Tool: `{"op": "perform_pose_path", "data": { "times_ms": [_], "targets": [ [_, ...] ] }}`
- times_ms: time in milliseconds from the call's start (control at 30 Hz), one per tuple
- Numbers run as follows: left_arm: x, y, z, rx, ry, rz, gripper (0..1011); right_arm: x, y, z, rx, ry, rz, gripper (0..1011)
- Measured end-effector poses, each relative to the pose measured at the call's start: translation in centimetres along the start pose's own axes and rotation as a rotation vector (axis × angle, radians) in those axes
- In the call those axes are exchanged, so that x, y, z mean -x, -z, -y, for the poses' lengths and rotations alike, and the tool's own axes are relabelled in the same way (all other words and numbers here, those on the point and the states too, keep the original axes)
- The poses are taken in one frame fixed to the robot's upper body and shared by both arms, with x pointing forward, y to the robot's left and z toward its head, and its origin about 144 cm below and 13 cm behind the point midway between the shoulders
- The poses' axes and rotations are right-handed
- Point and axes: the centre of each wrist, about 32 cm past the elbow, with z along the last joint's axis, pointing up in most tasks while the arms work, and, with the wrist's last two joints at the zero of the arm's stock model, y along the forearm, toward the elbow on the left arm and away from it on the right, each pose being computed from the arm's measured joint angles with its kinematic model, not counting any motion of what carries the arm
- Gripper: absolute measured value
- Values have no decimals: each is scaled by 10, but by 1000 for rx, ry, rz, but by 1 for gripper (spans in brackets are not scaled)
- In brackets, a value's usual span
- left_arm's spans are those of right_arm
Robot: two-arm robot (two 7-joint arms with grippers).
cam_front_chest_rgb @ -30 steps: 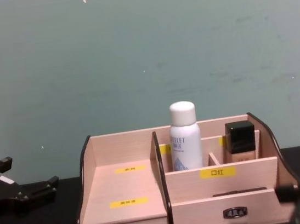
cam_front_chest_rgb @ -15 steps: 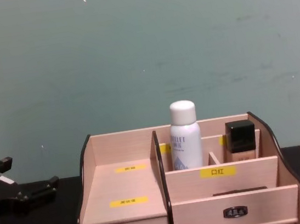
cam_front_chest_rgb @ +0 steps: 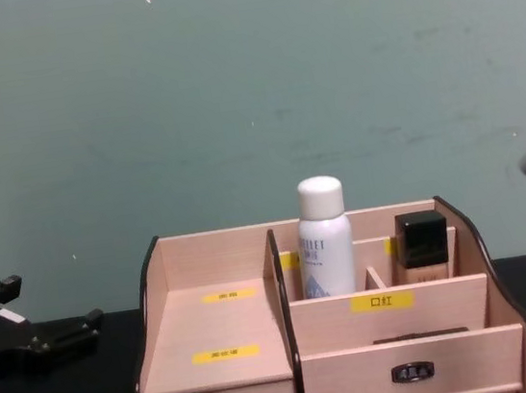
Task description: Pick up the facial cleanser and watermelon frost from the table and place them into the tiered storage box.
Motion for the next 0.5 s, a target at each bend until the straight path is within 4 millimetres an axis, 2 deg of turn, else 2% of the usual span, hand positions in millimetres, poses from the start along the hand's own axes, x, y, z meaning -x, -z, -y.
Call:
{"op": "perform_pose_path", "data": {
  "times_ms": [500],
  "targets": [
    [0, 0, 0, 0, 0, 0, 1010, 0, -2, -18, -6, 2, 29, 1002]
  ]
}}
